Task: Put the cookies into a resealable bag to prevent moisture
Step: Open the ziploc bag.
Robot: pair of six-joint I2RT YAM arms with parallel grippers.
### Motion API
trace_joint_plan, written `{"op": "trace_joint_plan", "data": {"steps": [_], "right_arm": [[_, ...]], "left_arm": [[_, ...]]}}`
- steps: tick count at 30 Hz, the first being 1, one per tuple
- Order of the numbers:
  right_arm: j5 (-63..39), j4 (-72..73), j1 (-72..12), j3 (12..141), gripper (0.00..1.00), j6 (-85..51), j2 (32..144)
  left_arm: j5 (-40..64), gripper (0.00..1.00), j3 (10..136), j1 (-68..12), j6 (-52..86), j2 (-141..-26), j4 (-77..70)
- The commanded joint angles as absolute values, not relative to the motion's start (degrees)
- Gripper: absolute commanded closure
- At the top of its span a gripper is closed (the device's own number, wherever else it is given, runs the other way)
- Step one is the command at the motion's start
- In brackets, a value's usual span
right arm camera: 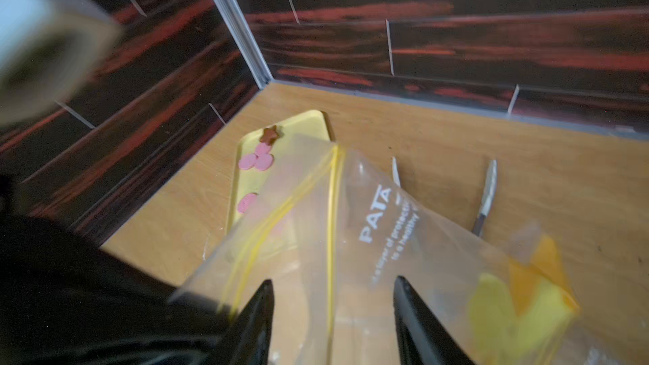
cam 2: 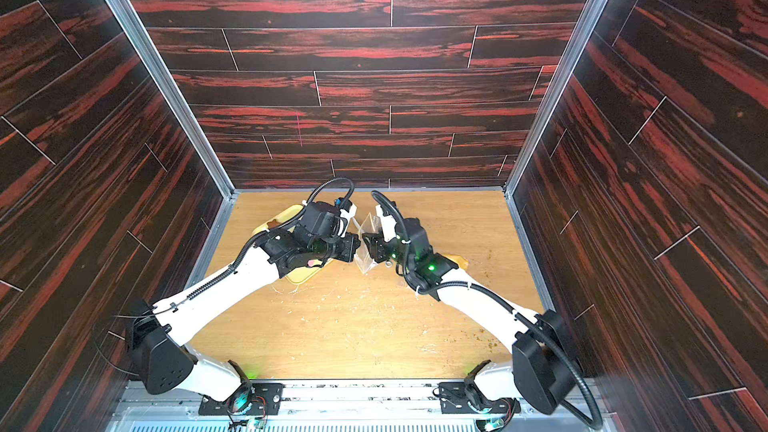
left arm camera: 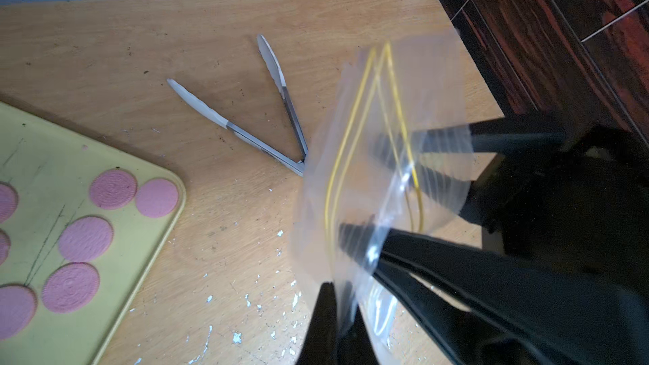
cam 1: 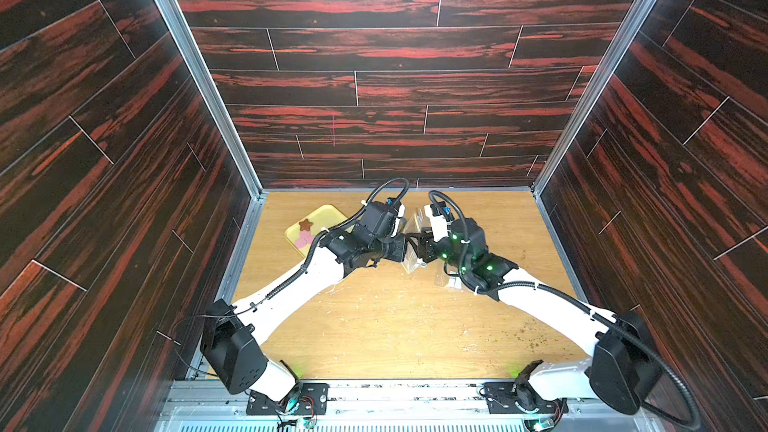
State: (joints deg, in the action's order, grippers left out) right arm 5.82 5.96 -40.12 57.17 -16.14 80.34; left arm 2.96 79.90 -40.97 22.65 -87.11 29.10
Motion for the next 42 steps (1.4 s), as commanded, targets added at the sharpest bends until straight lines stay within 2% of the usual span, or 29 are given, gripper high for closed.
{"op": "trace_joint_plan", "data": {"steps": [1,7,13,17,23,32,35,39,42], "right_arm": [[10.9,0.6,-41.5,61.2,0.45,-19.8,82.3],[19.5,-7.3,-42.3,65.8,0.44,-23.7,84.3],[23.9,-11.8,-43.0,64.5,0.52,-24.4,80.1],[25.2,-16.3,-43.0,64.2,0.55,-24.7,79.9],[18.9,-16.1,-43.2,63.7,0.57,-27.2,79.4],[12.6,-6.8,-44.1,61.9,0.56,-32.7,81.2],[12.8,-7.1,-44.2,63.2,0.62,-33.5,82.6],[14.3,-8.4,-44.3,62.6,0.84,-34.2,82.5],[16.4,-10.7,-44.9,62.1,0.90,-33.8,81.1]], "left_arm": [[1.0,1.00,80.8,-41.5,22.0,-86.8,29.1],[-3.6,1.00,80.3,-43.3,21.3,-86.7,27.8],[-20.1,1.00,79.4,-43.7,20.0,-86.8,30.3],[-18.9,1.00,79.1,-43.6,19.4,-85.9,28.2],[-16.7,1.00,79.0,-43.8,20.2,-86.0,27.5],[-10.8,1.00,77.7,-43.9,23.5,-85.0,24.2],[-9.6,1.00,77.4,-43.9,24.4,-84.8,23.4],[-11.6,1.00,76.9,-43.9,24.7,-84.3,23.2],[-15.8,1.00,76.5,-43.9,23.9,-84.2,23.8]]}}
